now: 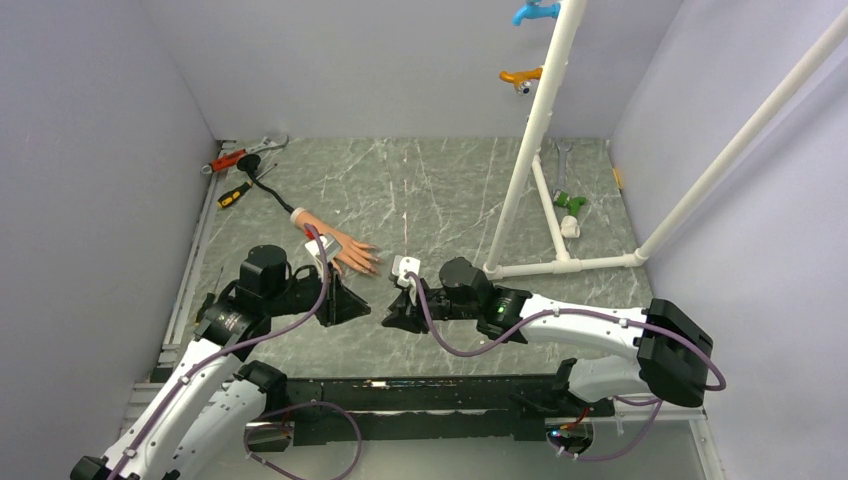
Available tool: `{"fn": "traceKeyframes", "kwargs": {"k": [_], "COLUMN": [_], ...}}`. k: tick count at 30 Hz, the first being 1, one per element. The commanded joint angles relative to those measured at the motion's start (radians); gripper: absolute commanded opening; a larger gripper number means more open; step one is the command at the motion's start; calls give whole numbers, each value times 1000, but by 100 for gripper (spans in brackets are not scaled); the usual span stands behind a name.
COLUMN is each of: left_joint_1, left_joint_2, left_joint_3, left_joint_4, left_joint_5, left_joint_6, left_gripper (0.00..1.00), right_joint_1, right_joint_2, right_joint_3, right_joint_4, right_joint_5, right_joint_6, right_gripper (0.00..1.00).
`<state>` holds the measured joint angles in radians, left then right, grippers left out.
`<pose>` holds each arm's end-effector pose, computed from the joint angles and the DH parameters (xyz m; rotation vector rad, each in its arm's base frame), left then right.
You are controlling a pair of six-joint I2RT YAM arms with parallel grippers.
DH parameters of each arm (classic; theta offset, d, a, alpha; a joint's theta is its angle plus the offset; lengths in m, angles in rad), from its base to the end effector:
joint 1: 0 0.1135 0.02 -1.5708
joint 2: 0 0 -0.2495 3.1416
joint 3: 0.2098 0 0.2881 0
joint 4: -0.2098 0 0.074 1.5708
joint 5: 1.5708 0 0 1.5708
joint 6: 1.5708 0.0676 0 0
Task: Paint the nails
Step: Close the nail polish bottle.
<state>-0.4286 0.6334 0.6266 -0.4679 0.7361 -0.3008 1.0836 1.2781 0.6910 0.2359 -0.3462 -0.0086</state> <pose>0.1735 -0.1292 0.2625 0.6179 2.0329 -1.1954 0.1413 0.3156 0.1989 -1.2669 1.6069 1.0316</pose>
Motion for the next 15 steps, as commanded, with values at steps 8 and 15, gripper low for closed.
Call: {"fn": "traceKeyframes", "kwargs": {"k": [8, 15], "left_joint_1": [-19, -30], "left_joint_2": [3, 11], "left_joint_3": [0, 1], "left_joint_4": [44, 45], "left_joint_5": [-11, -7], "left_joint_6": [-7, -6], "left_gripper": [0, 0], "right_joint_1": [8, 9], "right_joint_2": [-47, -45], "right_joint_3": [36, 36], "right_joint_4": [49, 51], "right_joint_5": [10, 12], "right_joint_6": [-19, -18], "right_gripper": [0, 0]}}
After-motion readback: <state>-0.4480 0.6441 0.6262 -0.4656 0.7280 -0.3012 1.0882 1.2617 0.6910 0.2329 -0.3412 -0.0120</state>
